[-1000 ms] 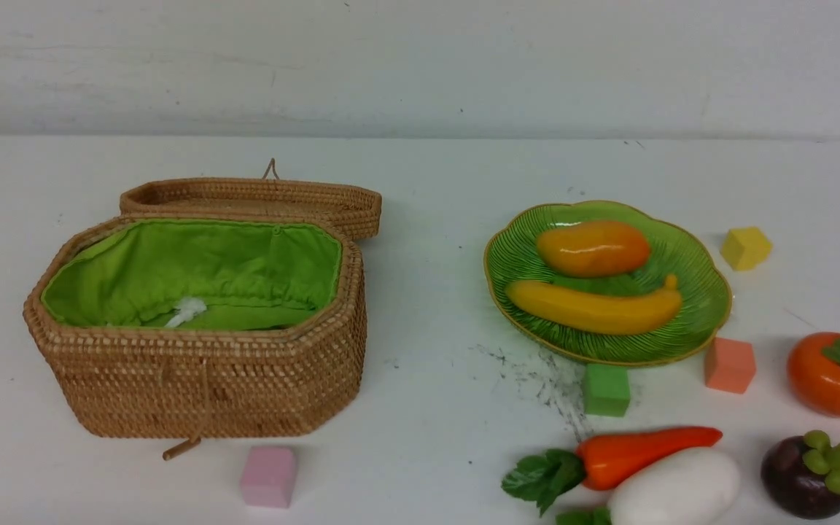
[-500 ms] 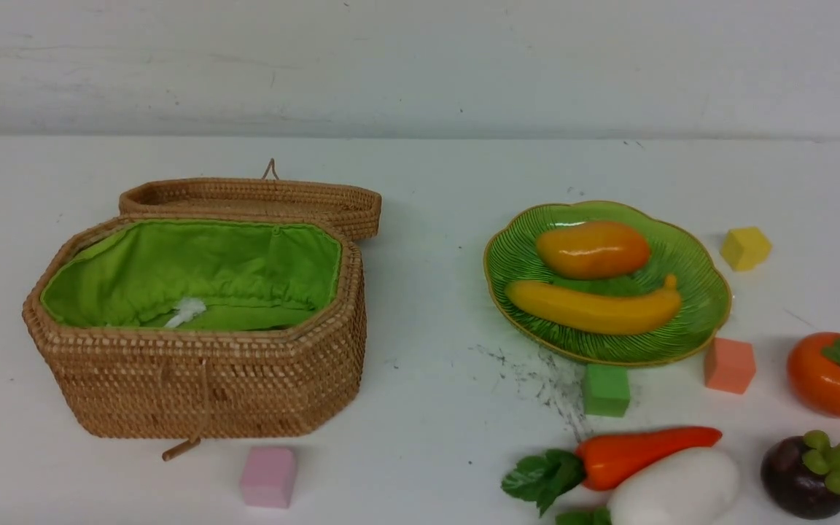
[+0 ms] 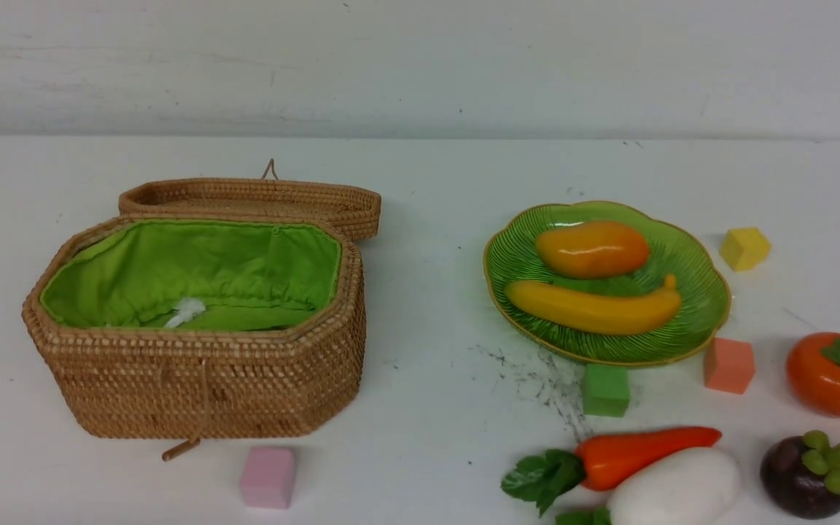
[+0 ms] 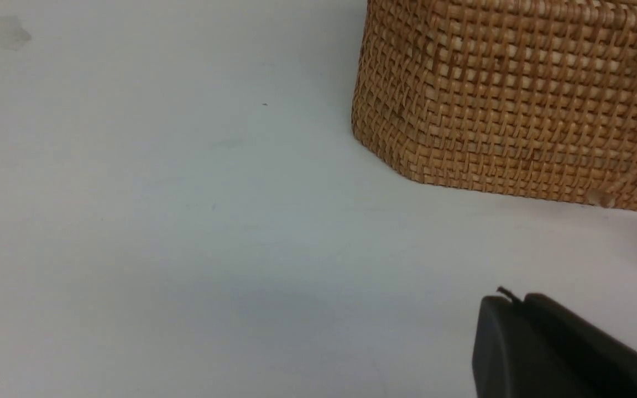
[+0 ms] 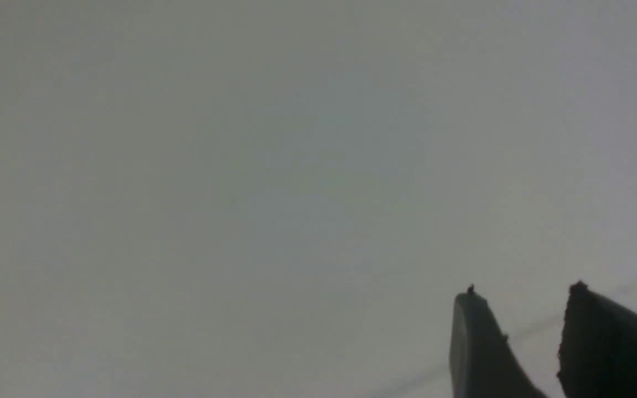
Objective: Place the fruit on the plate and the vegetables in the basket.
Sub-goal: Take a daikon with your right arm and place it on the basket on the left.
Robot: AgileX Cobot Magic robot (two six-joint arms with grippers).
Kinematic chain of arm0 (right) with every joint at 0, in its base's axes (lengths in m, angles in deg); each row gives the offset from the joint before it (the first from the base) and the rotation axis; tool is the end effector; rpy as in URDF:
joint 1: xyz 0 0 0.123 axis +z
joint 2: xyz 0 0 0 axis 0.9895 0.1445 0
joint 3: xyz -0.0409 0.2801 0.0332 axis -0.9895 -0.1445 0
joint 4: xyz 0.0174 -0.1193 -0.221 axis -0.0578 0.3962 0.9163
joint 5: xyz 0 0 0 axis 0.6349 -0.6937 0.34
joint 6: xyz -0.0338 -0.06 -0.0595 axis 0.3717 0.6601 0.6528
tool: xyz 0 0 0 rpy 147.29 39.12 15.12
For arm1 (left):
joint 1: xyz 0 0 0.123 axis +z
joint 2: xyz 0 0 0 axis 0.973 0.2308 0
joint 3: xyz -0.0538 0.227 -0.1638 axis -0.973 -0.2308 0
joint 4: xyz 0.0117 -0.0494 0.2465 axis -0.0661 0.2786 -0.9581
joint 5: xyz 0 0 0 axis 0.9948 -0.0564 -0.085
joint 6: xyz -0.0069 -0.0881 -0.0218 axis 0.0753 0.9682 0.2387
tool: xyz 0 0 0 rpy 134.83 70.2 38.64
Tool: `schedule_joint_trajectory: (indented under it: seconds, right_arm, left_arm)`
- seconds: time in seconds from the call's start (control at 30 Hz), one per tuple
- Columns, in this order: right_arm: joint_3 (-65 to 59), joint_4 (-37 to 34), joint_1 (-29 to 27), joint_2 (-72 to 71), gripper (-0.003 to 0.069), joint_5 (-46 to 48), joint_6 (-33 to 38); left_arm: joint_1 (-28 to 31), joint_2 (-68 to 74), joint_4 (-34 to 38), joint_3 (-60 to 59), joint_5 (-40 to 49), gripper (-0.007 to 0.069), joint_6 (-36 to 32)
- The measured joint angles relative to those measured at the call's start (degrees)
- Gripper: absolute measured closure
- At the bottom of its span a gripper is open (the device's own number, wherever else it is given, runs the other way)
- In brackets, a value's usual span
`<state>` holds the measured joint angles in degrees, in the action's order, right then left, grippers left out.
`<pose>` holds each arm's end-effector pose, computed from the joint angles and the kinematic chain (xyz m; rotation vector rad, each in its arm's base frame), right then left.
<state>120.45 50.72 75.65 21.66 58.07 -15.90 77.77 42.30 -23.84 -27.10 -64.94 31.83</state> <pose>0.0396 0.0007 0.4231 0.3999 1.3937 0.3757 0.0517 0.0051 0.1685 -0.1553 1.8941 -0.0206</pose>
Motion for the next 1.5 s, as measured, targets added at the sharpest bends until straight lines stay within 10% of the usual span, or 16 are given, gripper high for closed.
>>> schedule_joint_trajectory:
  seconds: [0.3,0.7,1.5]
  right_arm:
    - [13.2,0.7,0.0,26.0,0.0414,18.8,7.4]
    - [10.5,-19.1,8.0,43.2,0.0413,32.4,19.6]
    - [2.1,-14.8,16.5,64.2,0.0164,18.3,-19.7]
  left_arm:
    - [0.0,0.0,0.0,0.0,0.0,0.0606,0.0]
    - [0.0,0.0,0.0,0.0,0.0,0.0606,0.0]
    - [0.0,0.0,0.0,0.0,0.0,0.0605,0.0]
